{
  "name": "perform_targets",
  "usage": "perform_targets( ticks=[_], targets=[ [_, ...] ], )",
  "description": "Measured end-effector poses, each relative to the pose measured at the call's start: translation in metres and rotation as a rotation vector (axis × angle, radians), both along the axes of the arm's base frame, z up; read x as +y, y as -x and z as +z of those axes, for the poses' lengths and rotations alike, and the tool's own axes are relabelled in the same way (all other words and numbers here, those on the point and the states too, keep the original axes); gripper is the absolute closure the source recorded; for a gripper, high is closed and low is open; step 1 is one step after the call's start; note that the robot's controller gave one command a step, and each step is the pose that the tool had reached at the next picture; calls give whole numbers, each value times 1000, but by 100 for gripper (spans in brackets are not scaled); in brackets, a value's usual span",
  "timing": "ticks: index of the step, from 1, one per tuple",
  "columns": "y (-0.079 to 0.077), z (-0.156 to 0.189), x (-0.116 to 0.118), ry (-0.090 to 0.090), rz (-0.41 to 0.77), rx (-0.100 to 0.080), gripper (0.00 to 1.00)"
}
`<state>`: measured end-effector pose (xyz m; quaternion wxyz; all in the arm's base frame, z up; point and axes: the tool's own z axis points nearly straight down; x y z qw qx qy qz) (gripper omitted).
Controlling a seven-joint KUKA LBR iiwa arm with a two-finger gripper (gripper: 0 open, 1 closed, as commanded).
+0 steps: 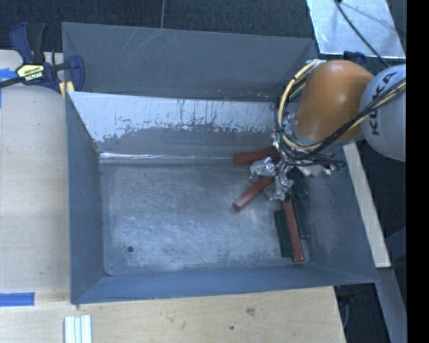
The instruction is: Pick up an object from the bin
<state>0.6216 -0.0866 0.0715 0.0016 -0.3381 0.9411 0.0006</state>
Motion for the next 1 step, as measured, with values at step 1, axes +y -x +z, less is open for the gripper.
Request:
perform_targets(
  ticks=[1],
  targets=[
    [-3,161,-25,4,20,-11,100]
  ],
)
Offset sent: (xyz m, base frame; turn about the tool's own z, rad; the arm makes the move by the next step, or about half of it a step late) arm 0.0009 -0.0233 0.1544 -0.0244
